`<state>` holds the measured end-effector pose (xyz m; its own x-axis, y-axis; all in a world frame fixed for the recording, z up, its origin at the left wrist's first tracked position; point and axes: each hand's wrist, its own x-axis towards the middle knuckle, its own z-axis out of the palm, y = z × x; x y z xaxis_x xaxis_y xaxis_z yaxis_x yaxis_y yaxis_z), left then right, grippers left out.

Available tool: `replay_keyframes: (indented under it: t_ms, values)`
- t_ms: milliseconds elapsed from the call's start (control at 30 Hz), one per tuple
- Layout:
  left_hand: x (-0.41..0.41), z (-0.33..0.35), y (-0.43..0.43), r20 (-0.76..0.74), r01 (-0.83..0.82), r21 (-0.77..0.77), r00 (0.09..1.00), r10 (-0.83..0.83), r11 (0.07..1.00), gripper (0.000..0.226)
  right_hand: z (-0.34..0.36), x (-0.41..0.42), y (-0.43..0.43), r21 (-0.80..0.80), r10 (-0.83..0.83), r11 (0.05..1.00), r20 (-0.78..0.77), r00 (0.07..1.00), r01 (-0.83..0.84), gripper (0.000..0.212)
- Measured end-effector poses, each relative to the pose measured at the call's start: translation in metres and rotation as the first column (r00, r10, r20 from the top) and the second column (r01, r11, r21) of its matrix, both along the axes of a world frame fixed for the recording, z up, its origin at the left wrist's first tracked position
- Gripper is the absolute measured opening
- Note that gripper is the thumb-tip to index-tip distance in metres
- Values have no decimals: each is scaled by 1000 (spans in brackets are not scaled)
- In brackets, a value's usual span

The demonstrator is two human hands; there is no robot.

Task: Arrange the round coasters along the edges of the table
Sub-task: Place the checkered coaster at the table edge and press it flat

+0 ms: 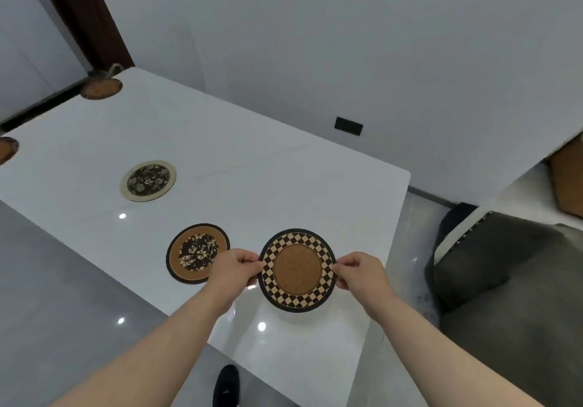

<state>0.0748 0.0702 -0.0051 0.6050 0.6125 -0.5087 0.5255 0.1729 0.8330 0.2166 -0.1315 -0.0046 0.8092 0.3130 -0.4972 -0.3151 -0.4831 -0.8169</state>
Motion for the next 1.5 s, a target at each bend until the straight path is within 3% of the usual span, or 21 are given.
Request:
replay_keyframes:
  t_ms: [367,667,1233,1500]
  values:
    - [4,13,94,31,243,81,969,-246,967,3,20,-31,73,3,-187,982,77,979,188,7]
    - [39,15,135,29,352,164,932,-361,922,4,20,-31,101,10,-280,960,90,956,281,4]
    - [205,-3,128,22,403,141,912,-410,904,5,-3,113,87,28,-364,931,45,930,363,4]
    - [291,-43,118,23,430,95,901,-434,898,5,-29,190,81,-42,-396,916,64,916,399,5]
